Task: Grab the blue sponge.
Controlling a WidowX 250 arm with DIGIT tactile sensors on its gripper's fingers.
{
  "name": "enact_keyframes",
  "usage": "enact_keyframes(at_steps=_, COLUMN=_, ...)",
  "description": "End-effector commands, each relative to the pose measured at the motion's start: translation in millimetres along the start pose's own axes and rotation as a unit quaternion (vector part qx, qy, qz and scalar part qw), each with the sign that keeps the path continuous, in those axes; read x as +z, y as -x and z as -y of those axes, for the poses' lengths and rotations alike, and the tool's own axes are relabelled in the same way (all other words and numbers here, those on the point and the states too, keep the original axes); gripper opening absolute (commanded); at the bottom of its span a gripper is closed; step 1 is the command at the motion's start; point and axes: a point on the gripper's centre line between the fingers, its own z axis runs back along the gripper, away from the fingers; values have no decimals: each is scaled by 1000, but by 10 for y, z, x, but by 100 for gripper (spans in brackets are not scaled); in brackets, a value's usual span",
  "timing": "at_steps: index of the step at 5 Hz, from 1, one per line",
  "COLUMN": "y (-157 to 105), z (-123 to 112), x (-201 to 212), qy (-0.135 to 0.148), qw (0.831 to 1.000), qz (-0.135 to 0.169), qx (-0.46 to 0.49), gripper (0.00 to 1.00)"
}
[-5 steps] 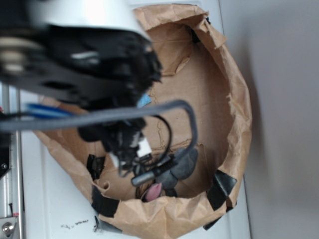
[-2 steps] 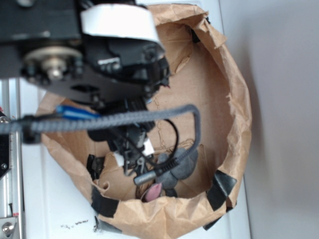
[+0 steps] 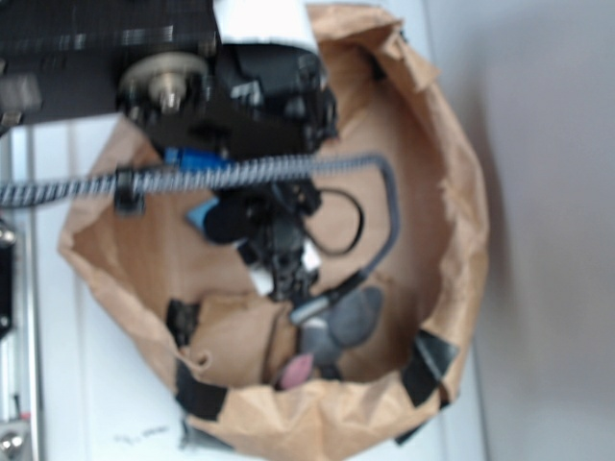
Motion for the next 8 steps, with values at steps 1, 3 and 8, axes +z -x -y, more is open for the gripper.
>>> enact_keyframes(at_steps=1, y=-74, z=-199, x=-174, qy=-12, qw=999, qz=44, qx=22, gripper=100)
enact_keyframes(at_steps=3, y=-104, z=-247, x=-502, qy=-51, qw=996, qz=65, qx=31, gripper=100)
enact_keyframes(at_steps=8, y=201, z=-247, x=-855, qy=-23, qw=997, qz=65, qx=28, gripper=100)
